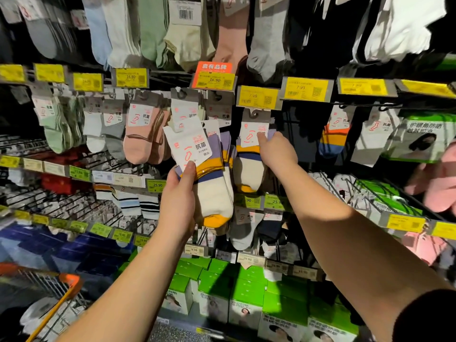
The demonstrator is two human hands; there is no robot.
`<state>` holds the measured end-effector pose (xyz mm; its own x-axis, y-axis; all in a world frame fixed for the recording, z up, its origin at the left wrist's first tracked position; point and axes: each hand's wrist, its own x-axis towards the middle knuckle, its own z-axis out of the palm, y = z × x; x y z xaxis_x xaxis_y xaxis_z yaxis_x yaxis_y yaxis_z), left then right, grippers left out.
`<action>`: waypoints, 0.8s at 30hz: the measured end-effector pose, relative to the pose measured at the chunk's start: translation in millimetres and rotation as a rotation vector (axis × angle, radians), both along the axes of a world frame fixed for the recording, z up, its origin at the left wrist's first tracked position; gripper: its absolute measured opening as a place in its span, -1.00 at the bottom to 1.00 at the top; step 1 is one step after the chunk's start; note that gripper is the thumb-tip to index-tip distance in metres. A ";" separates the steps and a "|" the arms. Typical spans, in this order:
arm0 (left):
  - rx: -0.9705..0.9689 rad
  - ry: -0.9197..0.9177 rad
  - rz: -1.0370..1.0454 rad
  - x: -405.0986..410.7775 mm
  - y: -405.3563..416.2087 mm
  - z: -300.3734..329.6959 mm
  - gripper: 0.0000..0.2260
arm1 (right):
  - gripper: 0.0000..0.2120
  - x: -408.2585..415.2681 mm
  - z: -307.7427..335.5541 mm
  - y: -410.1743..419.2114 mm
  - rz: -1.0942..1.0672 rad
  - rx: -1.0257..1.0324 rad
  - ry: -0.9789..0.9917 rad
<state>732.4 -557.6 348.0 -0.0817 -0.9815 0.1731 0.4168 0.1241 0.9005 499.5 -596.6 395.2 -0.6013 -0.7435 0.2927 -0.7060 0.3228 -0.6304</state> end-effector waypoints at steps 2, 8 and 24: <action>-0.006 -0.011 0.009 -1.2 0.6 0.5 -0.89 | -0.43 -6.1 4.2 -6.7 -0.006 0.053 0.003; -0.013 -0.043 0.009 -2.9 1.2 1.4 -0.86 | -0.45 -14.7 4.9 -20.3 -0.061 0.131 -0.006; 0.018 -0.035 -0.020 -2.5 7.0 -1.5 -0.87 | -0.45 -5.6 -7.5 17.5 -0.064 -0.132 -0.149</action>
